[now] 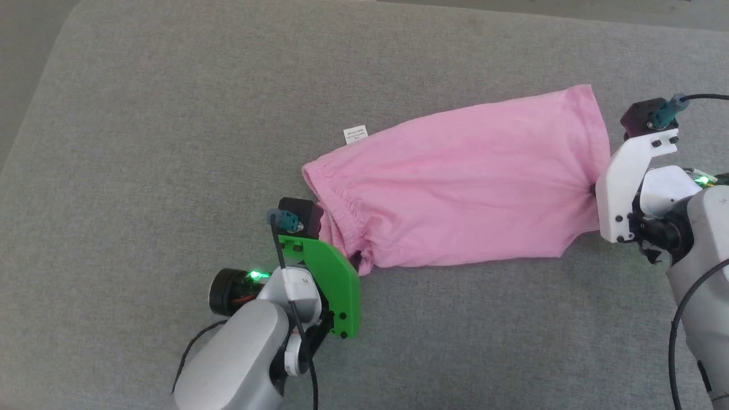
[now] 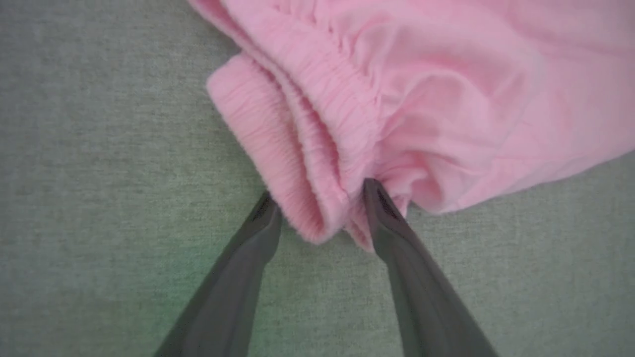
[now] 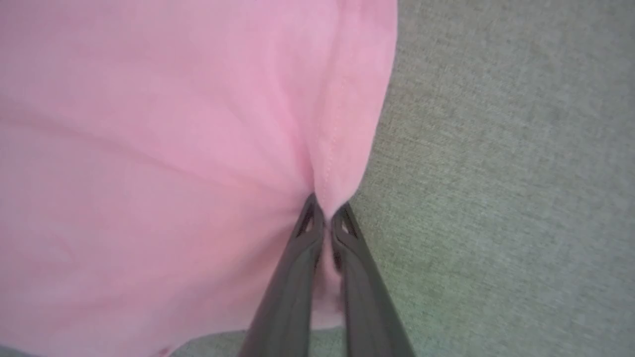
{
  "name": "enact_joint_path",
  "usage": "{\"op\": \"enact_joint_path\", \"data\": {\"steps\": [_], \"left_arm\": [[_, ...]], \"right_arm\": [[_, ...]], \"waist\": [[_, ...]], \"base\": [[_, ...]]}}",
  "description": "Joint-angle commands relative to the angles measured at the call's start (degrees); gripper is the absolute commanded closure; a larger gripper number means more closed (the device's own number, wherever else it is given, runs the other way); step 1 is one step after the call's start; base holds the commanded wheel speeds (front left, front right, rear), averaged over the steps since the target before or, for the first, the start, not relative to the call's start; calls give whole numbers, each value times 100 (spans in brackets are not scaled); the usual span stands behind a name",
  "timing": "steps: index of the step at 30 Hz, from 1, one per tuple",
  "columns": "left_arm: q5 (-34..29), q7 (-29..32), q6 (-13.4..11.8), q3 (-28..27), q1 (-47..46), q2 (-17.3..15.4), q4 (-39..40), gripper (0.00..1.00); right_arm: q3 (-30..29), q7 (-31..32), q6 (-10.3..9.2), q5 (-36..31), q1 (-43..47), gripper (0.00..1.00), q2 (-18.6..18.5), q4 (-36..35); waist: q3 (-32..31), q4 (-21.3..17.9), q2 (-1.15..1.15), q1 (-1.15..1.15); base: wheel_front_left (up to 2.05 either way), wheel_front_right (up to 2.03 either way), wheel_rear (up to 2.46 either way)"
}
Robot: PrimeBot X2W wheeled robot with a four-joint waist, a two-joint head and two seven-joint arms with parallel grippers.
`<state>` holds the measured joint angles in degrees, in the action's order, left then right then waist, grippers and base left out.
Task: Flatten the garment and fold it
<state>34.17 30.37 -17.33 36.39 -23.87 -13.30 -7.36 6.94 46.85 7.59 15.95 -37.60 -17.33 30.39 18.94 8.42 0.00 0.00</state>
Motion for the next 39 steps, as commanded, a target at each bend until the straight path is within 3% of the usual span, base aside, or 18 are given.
{"op": "enact_joint_path", "data": {"steps": [1, 5, 9, 15, 21, 31, 32, 33, 34, 39], "left_arm": [[87, 38, 99, 73, -9, 56, -178, 100], [301, -117, 314, 13, 22, 154, -360, 100], [485, -296, 369, -229, 55, 92, -388, 100], [1011, 97, 477, -595, 325, -298, -245, 100], [1401, 504, 405, -858, 727, -679, 13, 100], [1816, 884, 206, -973, 1353, -829, 216, 100], [1851, 897, 190, -995, 1394, -835, 235, 58], [1882, 890, 186, -1023, 1432, -845, 266, 0], [1910, 864, 183, -1057, 1460, -842, 292, 0], [2063, 741, 142, -1288, 1614, -885, 533, 0]], "right_arm": [[56, 47, -10, 31, 167, 100, 3, 167], [94, -5, -10, 86, 189, 100, 17, 189], [85, -112, -10, 239, 277, 100, 27, 120], [-68, -234, -10, 745, 835, 100, 14, -395], [-497, -257, -10, 1075, 2112, 100, 81, -1251], [-1328, -30, -10, 956, 3963, 100, 964, -2830], [-1380, -40, -10, 939, 4034, 88, 1031, -2939], [-1456, -72, -10, 917, 4102, 53, 1103, -3058], [-1501, -88, -10, 879, 4151, 0, 1144, -3135], [-1751, -168, -10, 840, 4295, 0, 1301, -3522]], "waist": [[10, -37, 0, 0], [-65, -91, 0, 0], [-255, -143, 0, 0], [-705, -279, 0, 0], [-1088, -422, 0, 0], [-1256, -649, 0, 0], [-1257, -661, 0, 0], [-1262, -672, 0, 0], [-1271, -678, 0, 0], [-1348, -698, 0, 0]], "base": [[0, 0, 0], [0, 0, 0], [0, 0, 0], [0, 0, 0], [0, 0, 0], [0, 0, 0], [0, 0, 0], [0, 0, 0], [0, 0, 0], [0, 0, 0]]}}
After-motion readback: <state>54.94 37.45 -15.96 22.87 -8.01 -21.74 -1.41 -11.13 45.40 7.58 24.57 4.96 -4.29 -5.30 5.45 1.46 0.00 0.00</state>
